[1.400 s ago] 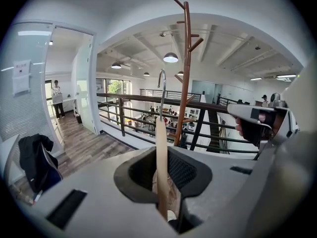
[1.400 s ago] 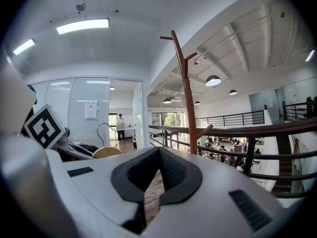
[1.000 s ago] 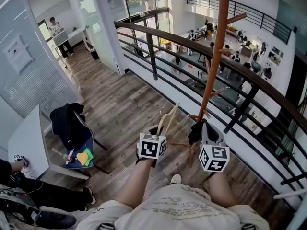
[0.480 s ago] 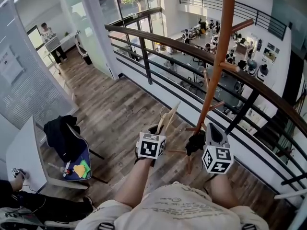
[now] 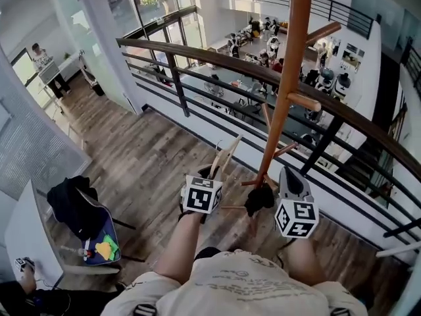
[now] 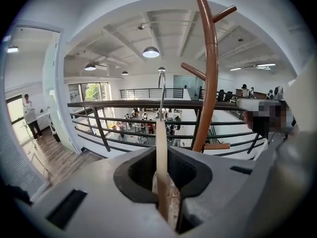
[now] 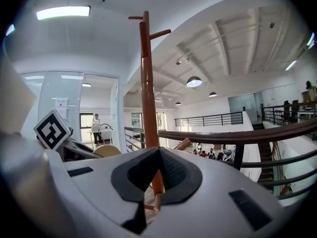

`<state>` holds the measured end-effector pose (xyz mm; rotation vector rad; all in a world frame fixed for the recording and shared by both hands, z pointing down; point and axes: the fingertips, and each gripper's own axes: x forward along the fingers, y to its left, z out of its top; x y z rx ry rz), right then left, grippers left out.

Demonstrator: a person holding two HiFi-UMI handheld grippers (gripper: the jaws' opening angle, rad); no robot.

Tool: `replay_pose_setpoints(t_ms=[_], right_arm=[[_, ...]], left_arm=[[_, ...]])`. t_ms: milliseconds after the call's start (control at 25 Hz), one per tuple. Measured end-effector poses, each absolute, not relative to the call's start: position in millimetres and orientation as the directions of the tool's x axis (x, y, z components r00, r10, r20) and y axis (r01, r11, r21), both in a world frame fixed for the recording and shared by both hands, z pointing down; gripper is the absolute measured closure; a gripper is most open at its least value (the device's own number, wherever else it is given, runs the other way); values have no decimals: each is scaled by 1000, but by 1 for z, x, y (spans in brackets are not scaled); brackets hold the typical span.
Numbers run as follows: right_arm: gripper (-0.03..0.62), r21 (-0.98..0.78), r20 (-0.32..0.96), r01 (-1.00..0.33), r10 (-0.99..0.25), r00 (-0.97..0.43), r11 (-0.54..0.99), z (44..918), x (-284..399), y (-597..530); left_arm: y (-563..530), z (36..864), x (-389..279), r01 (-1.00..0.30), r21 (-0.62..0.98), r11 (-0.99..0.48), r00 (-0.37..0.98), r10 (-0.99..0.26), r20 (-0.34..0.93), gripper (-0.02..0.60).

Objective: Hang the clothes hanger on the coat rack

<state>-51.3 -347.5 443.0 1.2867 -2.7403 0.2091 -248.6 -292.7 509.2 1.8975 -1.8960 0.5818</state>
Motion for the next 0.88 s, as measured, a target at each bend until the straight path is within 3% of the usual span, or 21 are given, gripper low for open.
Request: replay_pose_setpoints(t_ms=[880], right_arm=[[592,-115,208,-937,-915,-346,329,463,-54,-376]], left_arm=[[-385,496,-237,-900,-28,-434,349,-759,549,525]])
